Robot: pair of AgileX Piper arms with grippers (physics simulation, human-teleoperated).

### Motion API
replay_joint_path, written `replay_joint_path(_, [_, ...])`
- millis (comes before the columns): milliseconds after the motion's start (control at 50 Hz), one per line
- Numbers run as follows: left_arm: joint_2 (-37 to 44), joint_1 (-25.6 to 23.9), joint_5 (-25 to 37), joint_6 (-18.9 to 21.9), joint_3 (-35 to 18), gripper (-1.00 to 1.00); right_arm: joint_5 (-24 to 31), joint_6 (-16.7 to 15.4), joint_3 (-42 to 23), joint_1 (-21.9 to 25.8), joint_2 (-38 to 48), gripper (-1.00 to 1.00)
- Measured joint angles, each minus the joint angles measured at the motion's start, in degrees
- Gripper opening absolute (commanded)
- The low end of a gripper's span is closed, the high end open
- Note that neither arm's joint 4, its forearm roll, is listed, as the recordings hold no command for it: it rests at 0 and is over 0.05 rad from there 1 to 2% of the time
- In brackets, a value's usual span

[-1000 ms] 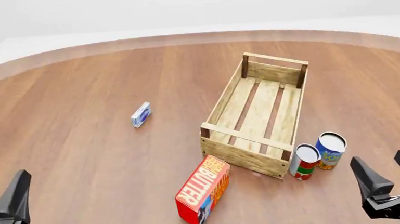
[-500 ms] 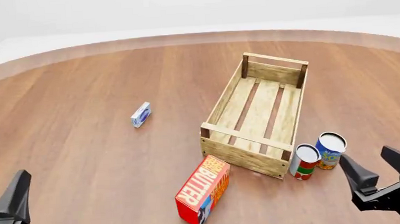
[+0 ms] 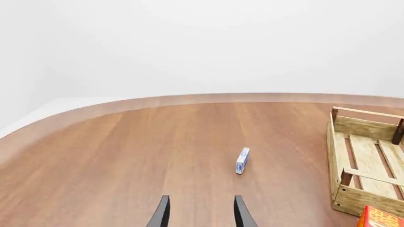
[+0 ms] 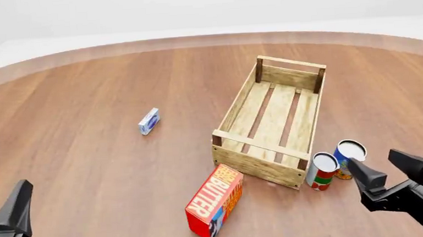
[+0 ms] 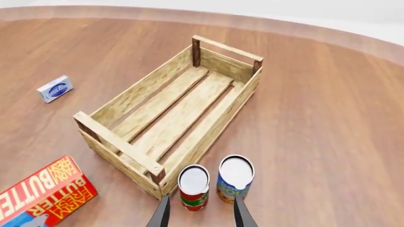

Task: Pick up the tomato sauce, and put it in the wooden tray.

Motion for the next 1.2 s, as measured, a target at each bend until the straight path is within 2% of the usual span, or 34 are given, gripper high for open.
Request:
replay_joint_path(240, [0.0,0.0,0.0,0.0,0.0,1.0,-1.19,2.04,-0.87,0.94,3.67,1.0])
replay_joint_path(540, [0.0,0.0,0.0,0.0,0.0,1.0,-3.77,3.13,-1.0,1.5,8.07,1.0])
replay_joint_path(1200, [0.0,0.0,0.0,0.0,0.0,1.0,-10.64,1.46,-1.16,1.03,18.84,1.0])
